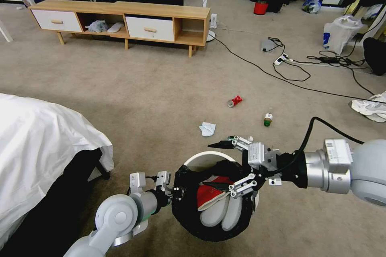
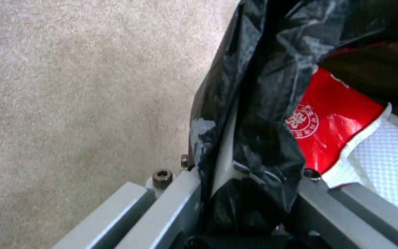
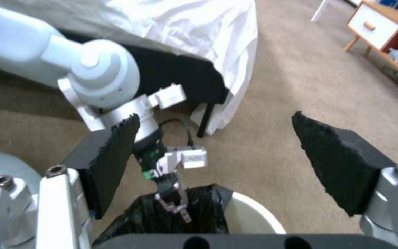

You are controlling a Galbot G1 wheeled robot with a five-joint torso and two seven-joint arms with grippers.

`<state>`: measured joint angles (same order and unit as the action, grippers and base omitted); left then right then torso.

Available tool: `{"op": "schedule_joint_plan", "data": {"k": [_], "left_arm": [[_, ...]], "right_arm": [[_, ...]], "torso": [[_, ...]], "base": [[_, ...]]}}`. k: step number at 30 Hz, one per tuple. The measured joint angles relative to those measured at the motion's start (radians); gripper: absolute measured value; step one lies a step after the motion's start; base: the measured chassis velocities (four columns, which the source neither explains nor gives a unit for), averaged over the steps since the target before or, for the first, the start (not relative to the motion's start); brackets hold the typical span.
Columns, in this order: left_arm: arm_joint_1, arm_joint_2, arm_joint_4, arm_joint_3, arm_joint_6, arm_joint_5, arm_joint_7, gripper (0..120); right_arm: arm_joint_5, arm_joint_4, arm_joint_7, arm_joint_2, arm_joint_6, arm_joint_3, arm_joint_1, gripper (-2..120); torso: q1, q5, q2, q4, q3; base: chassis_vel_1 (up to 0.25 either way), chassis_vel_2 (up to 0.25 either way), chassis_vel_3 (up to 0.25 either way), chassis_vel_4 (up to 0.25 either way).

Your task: Pick up the trash bin and place the garbage on the floor into it.

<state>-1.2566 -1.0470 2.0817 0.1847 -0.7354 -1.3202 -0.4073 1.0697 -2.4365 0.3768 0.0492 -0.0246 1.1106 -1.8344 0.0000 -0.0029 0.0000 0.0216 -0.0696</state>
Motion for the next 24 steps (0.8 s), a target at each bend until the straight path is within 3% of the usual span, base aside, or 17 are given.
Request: {"op": "schedule_joint_plan", "data": {"k": [6,11,14,16,24], "left_arm": [[-0.029,0.009,0.008,0.04,0.0,-0.008,-0.004,0],[-0.102,0.021,0.031,0.116,0.0,0.042,0.052,0],[-0.12,0.018,0.037,0.134,0.0,0.05,0.058,0],[-0.155,0.005,0.053,0.171,0.0,0.063,0.064,0],[-0.226,-0.036,0.104,0.248,0.0,0.094,0.069,0]], "right_arm": [[0.006,0.002,-0.003,-0.059,0.002,-0.006,0.027,93],[-0.007,0.027,-0.016,-0.142,0.005,-0.029,0.06,99],[-0.014,0.035,-0.019,-0.161,0.005,-0.032,0.064,99],[-0.025,0.049,-0.027,-0.198,0.007,-0.035,0.067,100],[-0.068,0.077,-0.054,-0.313,0.019,-0.074,0.083,100]], "torso": [[0.0,-0.0001,0.0,0.0001,0.0],[0.0,0.0,0.0,0.0,0.0],[0.0,0.0001,0.0,-0.0002,0.0],[0.0,0.0,0.0,-0.0002,0.0],[0.0,0.0001,0.0,0.0,0.0]], "base": [[0.0,0.0,0.0,0.0],[0.0,0.0,0.0,0.0],[0.0,0.0,0.0,0.0],[0.0,0.0,0.0,0.0],[0.0,0.0,0.0,0.0]]}}
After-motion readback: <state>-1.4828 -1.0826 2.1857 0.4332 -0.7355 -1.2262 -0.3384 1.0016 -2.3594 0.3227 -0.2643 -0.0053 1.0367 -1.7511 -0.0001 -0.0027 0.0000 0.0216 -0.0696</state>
